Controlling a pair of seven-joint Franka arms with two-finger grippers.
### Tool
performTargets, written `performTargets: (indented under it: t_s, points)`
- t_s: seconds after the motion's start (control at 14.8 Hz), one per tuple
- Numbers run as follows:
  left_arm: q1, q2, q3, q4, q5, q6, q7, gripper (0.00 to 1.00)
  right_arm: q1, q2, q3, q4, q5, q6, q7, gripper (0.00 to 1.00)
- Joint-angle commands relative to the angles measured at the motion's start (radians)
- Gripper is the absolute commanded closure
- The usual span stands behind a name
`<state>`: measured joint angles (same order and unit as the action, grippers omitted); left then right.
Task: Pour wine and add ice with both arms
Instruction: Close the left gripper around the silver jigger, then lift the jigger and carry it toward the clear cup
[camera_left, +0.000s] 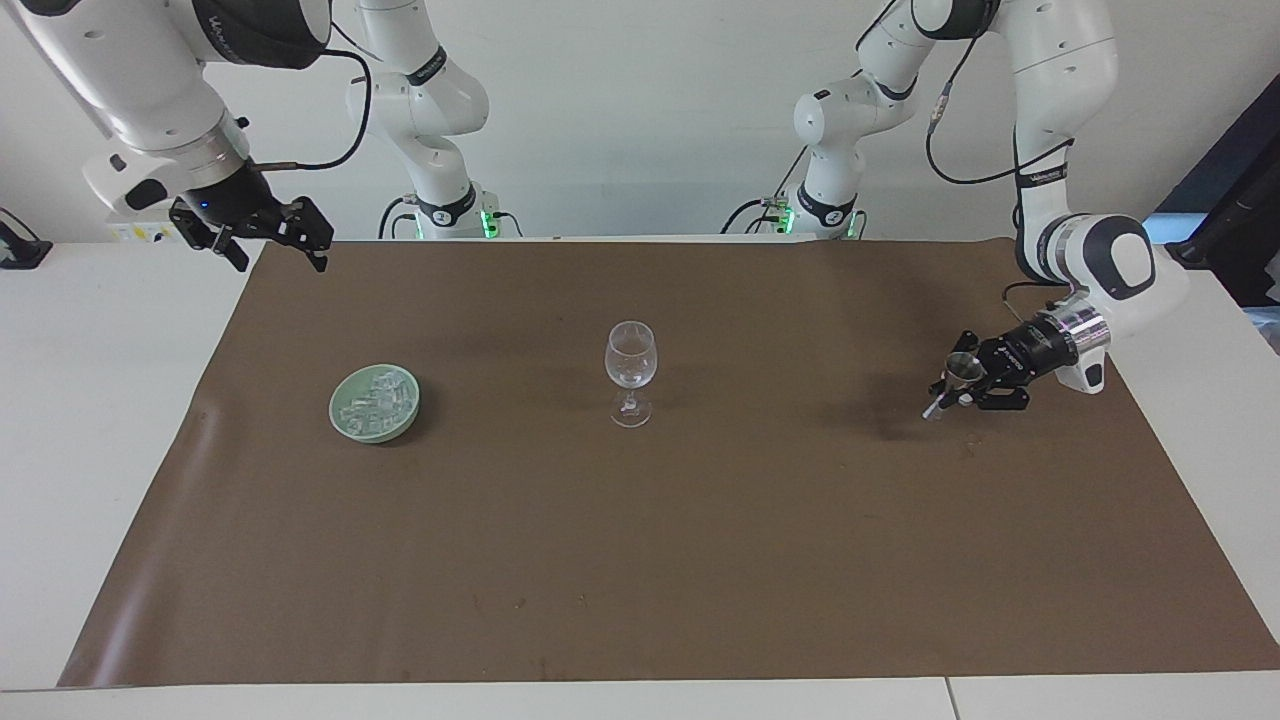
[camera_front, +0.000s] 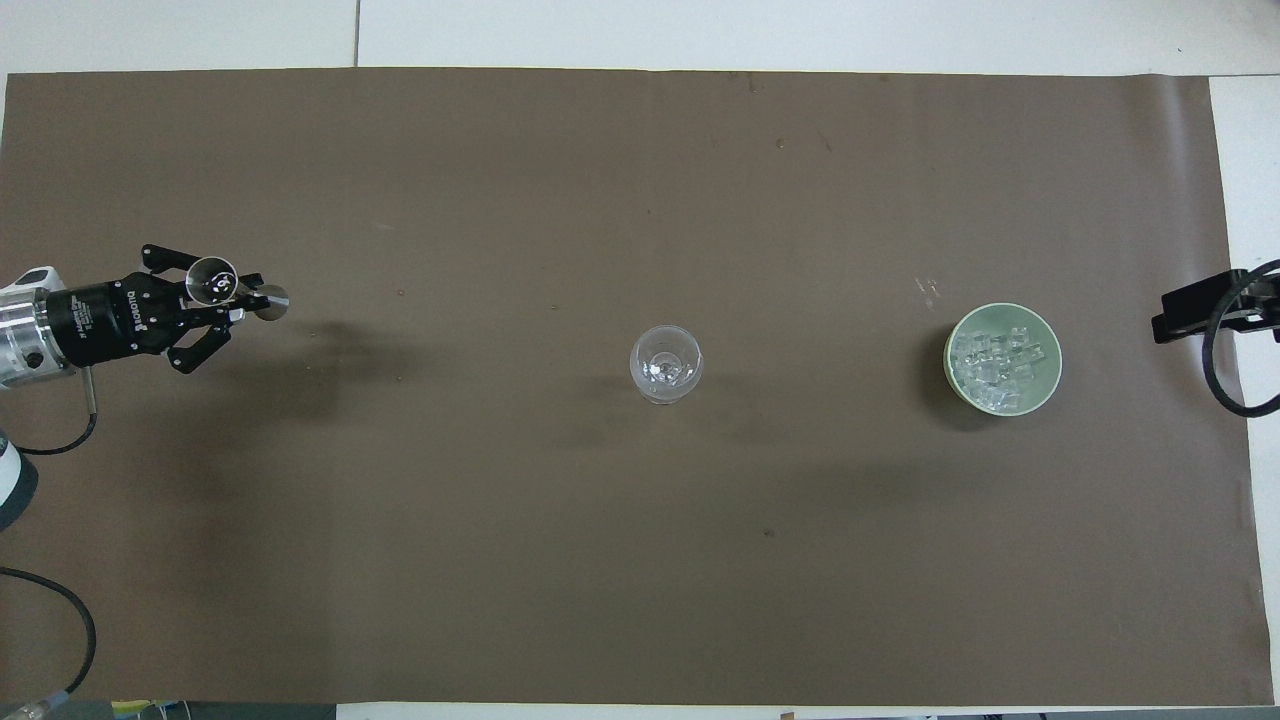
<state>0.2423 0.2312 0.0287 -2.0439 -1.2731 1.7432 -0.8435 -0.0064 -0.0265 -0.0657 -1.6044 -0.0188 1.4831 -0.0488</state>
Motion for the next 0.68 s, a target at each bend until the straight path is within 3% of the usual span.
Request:
performTargets:
  t_s: [0.0, 0.41, 0.61]
  points:
    - [-0.128, -0.085, 0.014, -0.012, -0.015, 0.076, -0.156, 1.00, -0.010, -0.021, 0.004, -0.025, 0.008, 0.011, -0.013, 0.00]
    - [-0.337, -0.109, 0.016, 0.068, -0.005, 0.186, -0.443, 1.00, -0.010, -0.021, 0.004, -0.026, 0.008, 0.011, -0.013, 0.00]
    - [-0.440, -0.124, 0.016, 0.079, -0.002, 0.249, -0.471, 1.00, -0.010, -0.021, 0.004, -0.026, 0.008, 0.011, -0.013, 0.00]
